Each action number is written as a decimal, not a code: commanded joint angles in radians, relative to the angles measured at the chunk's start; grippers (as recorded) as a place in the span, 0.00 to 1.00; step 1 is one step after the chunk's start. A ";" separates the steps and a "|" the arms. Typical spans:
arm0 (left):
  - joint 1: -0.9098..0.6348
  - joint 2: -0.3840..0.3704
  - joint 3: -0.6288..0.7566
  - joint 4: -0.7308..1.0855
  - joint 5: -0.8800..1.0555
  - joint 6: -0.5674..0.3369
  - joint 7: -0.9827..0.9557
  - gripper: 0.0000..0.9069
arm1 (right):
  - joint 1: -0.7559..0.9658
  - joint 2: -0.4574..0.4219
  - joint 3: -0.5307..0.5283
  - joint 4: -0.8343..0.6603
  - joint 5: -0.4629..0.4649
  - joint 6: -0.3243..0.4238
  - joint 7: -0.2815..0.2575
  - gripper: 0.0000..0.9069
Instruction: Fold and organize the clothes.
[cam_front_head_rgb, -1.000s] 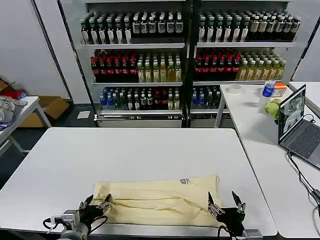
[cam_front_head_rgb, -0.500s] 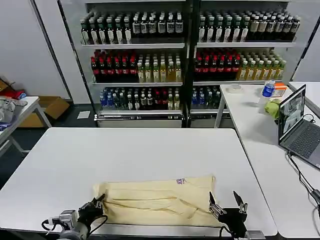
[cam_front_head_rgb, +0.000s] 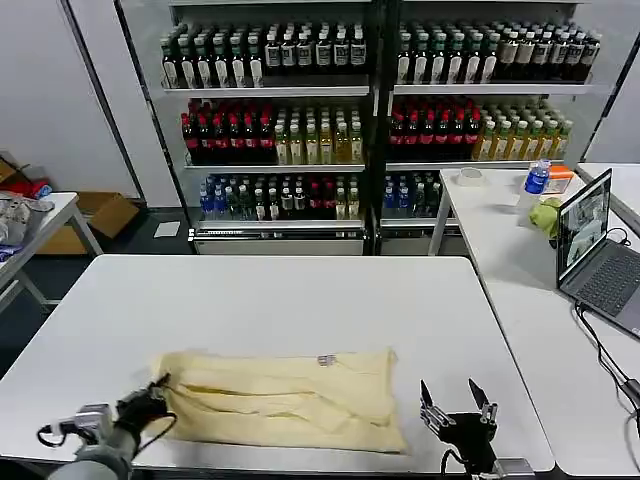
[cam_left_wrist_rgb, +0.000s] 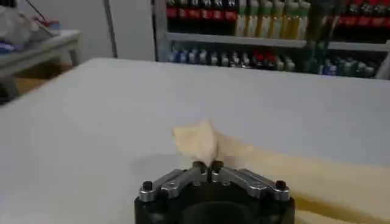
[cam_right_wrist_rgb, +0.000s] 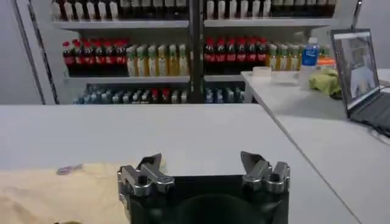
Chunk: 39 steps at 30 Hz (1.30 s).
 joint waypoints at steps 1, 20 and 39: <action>-0.007 0.115 -0.257 0.078 0.013 -0.011 0.038 0.01 | 0.014 -0.017 0.002 -0.005 0.010 -0.004 0.001 1.00; -0.031 0.032 -0.049 -0.199 -0.110 0.006 -0.044 0.01 | 0.031 -0.055 0.007 -0.025 0.030 -0.006 -0.001 1.00; -0.072 -0.057 0.313 -0.215 0.034 0.008 -0.083 0.01 | 0.054 -0.053 -0.012 -0.053 0.035 -0.009 0.003 1.00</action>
